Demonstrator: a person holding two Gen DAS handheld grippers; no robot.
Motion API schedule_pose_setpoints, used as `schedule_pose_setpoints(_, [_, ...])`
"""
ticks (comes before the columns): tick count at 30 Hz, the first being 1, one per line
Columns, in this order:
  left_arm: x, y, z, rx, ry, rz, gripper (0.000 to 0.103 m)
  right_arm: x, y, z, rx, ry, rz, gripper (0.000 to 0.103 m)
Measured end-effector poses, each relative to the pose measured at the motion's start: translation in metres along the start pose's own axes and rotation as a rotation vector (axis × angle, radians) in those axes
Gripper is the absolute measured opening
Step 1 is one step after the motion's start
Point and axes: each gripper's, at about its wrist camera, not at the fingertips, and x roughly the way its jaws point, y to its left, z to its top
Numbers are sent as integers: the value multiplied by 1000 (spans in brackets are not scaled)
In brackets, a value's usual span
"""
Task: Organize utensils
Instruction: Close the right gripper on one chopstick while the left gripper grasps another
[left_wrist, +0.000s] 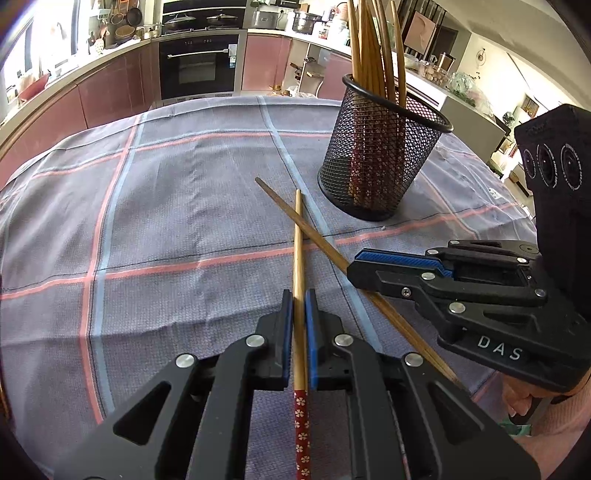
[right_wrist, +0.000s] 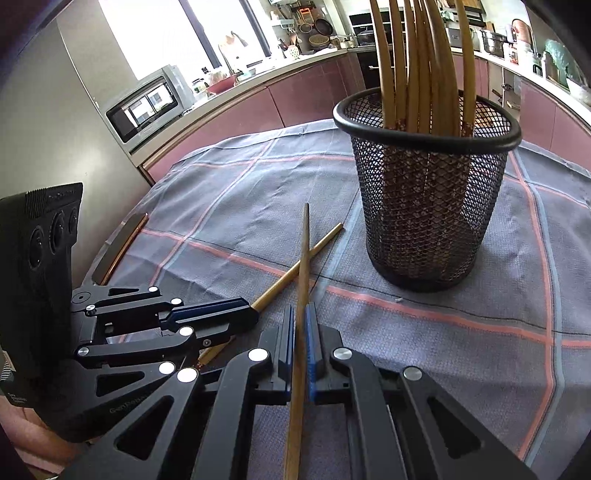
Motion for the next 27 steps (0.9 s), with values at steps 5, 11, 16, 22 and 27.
schedule_pose_setpoints(5, [2, -3, 0, 32, 7, 5, 9, 4, -1, 0, -12, 16, -13, 8])
schedule_pose_setpoints(11, [4, -6, 4, 46, 6, 12, 11, 8, 3, 2, -43, 18, -37, 8])
schedule_pose_setpoints(16, [4, -4, 5, 29, 1, 22, 8, 5, 2, 1, -39, 7, -39, 6])
schedule_pose_setpoints(22, [1, -4, 4, 21, -8, 15, 7, -6, 2, 3, -42, -27, -23, 6])
schedule_pose_setpoints(27, [-6, -4, 5, 21, -25, 7, 7, -16, 4, 4, -48, -56, -11, 6])
